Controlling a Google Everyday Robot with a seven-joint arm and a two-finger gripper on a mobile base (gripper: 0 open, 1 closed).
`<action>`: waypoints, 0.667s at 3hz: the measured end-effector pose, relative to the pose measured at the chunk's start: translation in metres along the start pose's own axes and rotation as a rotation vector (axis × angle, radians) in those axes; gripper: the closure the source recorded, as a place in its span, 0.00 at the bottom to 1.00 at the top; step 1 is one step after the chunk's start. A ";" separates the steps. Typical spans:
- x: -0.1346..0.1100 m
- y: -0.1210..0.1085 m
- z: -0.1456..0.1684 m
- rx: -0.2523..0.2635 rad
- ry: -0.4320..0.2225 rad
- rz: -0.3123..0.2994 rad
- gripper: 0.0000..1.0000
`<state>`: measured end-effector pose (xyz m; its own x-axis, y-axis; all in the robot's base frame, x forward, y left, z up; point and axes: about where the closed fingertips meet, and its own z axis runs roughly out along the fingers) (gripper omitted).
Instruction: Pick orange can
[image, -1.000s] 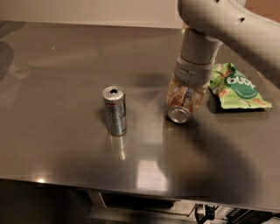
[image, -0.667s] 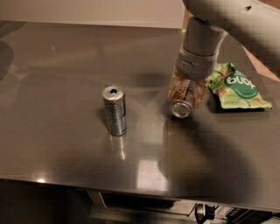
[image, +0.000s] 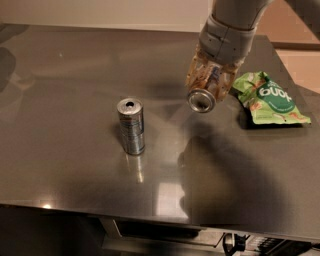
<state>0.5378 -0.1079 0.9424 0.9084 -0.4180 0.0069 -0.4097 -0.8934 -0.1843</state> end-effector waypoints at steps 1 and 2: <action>-0.006 -0.017 -0.028 0.056 0.024 -0.010 1.00; -0.001 -0.026 -0.029 0.089 0.048 -0.011 1.00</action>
Offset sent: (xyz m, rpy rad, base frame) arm -0.0012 0.0119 0.0277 0.0364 -0.0423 0.0049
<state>0.5455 -0.0888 0.9755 0.9070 -0.4174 0.0561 -0.3885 -0.8807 -0.2708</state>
